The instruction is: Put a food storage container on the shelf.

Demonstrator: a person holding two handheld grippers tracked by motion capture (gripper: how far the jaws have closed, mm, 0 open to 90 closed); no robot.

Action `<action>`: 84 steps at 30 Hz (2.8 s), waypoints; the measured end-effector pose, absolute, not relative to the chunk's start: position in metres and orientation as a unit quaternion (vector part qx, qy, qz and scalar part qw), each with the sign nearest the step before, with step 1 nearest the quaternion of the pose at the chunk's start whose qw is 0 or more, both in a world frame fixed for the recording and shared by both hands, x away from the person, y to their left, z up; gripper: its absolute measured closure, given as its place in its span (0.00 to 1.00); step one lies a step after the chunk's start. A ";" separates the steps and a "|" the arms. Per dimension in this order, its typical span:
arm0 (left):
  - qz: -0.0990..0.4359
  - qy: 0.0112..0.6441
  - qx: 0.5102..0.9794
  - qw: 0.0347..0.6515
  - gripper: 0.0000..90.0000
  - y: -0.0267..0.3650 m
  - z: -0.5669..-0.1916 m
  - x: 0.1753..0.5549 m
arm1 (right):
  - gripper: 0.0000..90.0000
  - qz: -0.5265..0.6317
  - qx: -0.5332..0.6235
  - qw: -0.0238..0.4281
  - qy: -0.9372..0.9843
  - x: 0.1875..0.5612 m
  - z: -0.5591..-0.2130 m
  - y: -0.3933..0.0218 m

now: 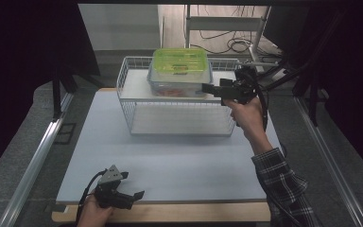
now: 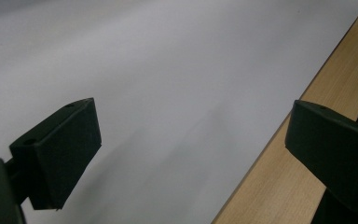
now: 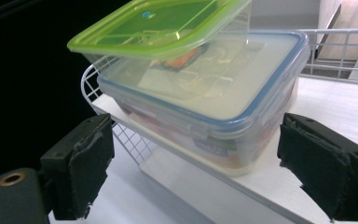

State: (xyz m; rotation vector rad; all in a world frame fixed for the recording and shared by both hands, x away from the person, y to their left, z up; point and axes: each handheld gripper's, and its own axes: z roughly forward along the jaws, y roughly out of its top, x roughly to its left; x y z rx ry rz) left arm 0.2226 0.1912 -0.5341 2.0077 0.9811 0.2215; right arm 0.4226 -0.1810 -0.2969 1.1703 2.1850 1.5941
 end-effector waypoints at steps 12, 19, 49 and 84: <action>0.097 0.388 0.810 0.429 0.04 0.191 -0.535 0.222 | 0.10 0.526 0.385 0.105 0.751 0.415 -0.310 -0.182; 0.099 0.389 0.810 0.427 0.04 0.191 -0.535 0.222 | 0.09 0.521 0.385 0.099 0.755 0.411 -0.318 -0.185; 0.099 0.391 0.814 0.417 0.04 0.190 -0.535 0.223 | 0.06 0.500 0.360 0.112 0.780 0.382 -0.351 -0.185; 0.094 0.390 0.816 0.417 0.04 0.189 -0.536 0.223 | 0.05 0.464 0.347 0.121 0.806 0.357 -0.395 -0.185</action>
